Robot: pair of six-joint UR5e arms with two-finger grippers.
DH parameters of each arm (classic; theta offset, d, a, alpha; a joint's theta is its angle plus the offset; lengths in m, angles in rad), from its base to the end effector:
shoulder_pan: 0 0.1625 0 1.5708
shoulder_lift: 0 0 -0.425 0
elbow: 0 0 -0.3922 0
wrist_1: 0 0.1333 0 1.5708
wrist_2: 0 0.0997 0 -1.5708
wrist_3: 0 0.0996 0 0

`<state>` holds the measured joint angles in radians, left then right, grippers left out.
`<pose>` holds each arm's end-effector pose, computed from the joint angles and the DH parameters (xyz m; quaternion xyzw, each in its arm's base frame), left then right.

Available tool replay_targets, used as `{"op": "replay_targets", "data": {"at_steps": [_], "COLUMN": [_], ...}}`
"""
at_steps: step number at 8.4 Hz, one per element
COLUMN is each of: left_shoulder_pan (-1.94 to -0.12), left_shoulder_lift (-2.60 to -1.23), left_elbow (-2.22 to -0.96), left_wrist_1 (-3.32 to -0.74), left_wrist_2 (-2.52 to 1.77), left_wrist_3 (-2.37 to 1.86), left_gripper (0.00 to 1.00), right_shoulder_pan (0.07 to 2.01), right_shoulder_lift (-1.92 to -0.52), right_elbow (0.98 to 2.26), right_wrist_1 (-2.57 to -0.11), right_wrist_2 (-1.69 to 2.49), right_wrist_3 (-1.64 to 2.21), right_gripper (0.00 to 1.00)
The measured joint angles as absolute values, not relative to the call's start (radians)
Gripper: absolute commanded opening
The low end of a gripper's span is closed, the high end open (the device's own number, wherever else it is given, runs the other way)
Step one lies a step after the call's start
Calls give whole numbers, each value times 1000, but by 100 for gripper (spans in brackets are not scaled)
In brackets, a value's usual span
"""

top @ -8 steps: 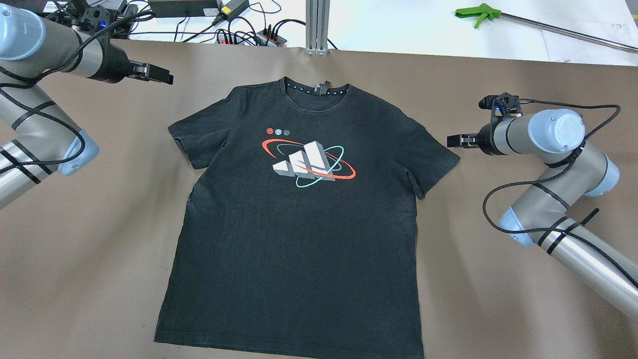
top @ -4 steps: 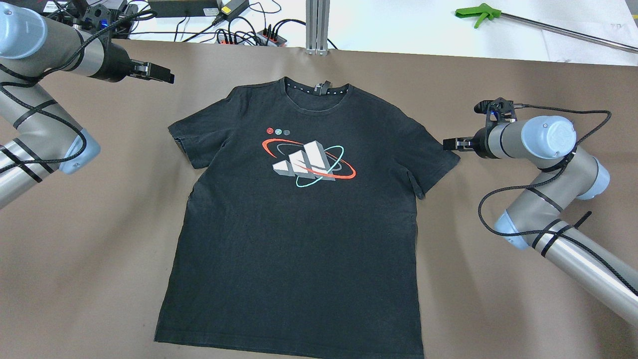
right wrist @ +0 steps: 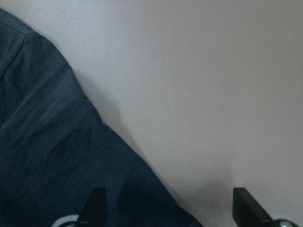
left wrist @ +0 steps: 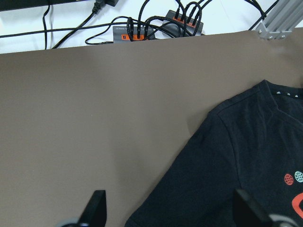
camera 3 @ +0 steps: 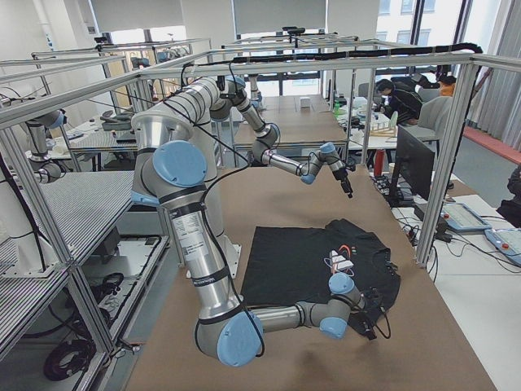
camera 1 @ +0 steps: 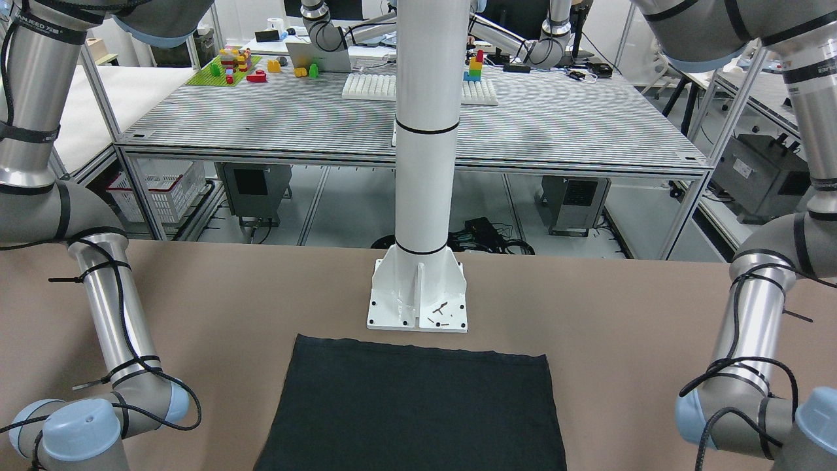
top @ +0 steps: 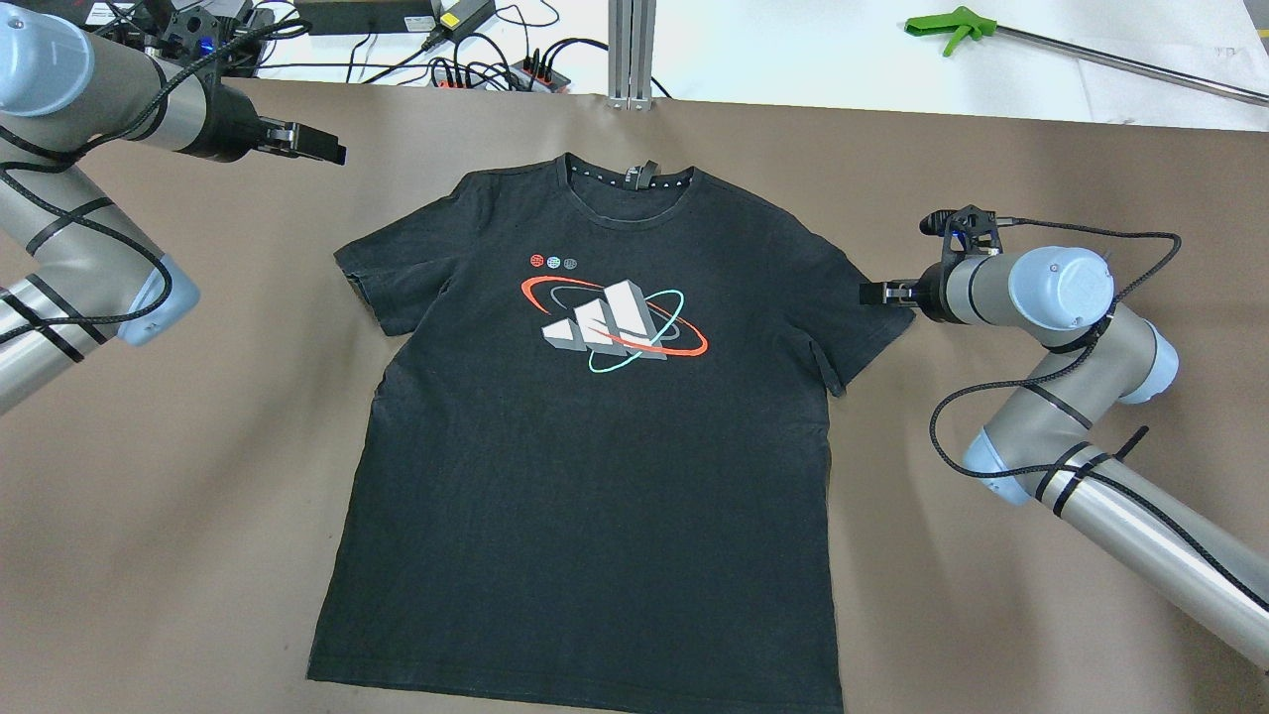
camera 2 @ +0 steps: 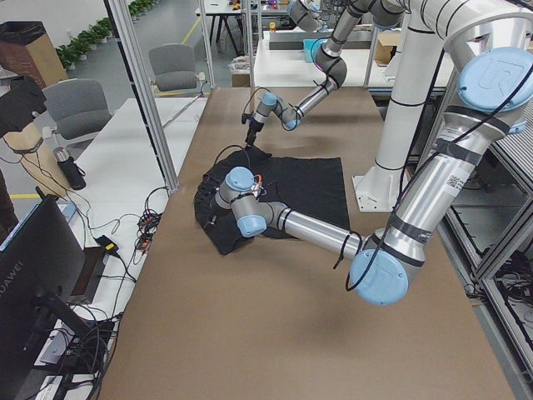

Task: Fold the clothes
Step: 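Lower the right gripper onto the sleeve nearest it and fold it inward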

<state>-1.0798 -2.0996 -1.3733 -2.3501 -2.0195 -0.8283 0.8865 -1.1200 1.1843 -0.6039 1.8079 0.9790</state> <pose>0.2553 -0.6686 0.3524 0.2903 0.4644 -0.0234 0.8364 -0.3642 -0.6203 0.4840 0.2538 -0.4311 0.0691 0.8631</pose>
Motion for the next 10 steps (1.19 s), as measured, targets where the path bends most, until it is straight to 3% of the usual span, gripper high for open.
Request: {"op": "replay_targets", "data": {"at_steps": [5,6,8,9,10], "left_shoulder_pan": [-1079,-1079,-1080,-1081,-1080], "left_shoulder_lift": [-2100,-2099,-2098,-2097,-2095], "left_elbow": [-1373,-1373,-1373,-1374,-1374], "left_wrist_1": [-2350,-2351,-2351,-2352,-2352], "left_wrist_2": [-2019,-2020,-2020,-2020,-2019], "left_wrist_3": [-828,-828,-827,-827,-827], "left_gripper": [94,94,94,94,94], "right_shoulder_pan": [887,885,876,869,860], "right_shoulder_lift": [-1166,-1170,-1173,-1173,-1173], "right_elbow": [1275,1276,1274,1274,1273], "right_wrist_1": [-690,-695,-698,-698,-697], "right_wrist_2": [1834,1833,1830,1829,1828], "right_wrist_3": [971,969,966,966,966], "right_gripper": [94,90,58,21,0]}}
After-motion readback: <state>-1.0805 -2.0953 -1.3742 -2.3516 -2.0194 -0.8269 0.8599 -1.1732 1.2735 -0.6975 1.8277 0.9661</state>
